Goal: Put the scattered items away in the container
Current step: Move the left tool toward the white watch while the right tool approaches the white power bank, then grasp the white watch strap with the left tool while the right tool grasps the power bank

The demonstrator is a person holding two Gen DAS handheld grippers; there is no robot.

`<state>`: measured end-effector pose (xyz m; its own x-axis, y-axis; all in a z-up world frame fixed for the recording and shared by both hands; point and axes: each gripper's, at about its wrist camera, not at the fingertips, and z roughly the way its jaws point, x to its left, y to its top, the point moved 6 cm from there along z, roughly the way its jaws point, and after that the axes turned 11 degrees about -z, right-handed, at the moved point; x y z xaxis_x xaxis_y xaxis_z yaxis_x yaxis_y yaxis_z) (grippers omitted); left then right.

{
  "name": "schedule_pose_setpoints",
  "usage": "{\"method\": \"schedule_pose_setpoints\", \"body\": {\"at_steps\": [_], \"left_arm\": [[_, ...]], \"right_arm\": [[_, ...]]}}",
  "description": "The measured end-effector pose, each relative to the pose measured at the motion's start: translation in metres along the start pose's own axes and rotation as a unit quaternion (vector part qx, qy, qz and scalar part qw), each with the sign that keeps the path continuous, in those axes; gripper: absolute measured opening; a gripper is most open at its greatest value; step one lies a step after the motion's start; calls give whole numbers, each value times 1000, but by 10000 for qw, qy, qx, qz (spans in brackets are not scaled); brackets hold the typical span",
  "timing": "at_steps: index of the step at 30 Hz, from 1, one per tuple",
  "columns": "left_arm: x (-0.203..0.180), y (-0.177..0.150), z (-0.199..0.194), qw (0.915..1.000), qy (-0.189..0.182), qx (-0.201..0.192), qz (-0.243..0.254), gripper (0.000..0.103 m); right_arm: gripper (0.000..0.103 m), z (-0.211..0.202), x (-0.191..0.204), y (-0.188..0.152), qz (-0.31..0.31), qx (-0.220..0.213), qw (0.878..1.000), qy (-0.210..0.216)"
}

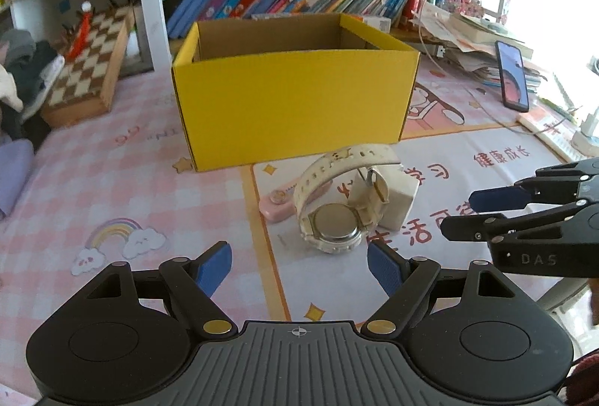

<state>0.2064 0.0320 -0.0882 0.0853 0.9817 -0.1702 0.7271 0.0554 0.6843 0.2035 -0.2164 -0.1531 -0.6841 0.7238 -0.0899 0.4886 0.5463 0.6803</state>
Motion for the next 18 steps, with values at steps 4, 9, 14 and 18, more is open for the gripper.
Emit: {"method": "schedule_pose_setpoints", "body": {"at_steps": [4,9,14,18], "left_arm": [[-1,6,6,9999,-96,43,73,78],[1,12,18,9998,-94,114,159,58],[3,18,31,9992,-218,264,215,43],[4,21,39,9986,-317,340,267,39]], "right_arm": [[39,6,0,4,7,-16,10000,77],[29,13,5,11,-66,-83,9996,264],[29,25,1,16,-4,14,9997,230],[30,32,1,21,23,35,9997,251]]}}
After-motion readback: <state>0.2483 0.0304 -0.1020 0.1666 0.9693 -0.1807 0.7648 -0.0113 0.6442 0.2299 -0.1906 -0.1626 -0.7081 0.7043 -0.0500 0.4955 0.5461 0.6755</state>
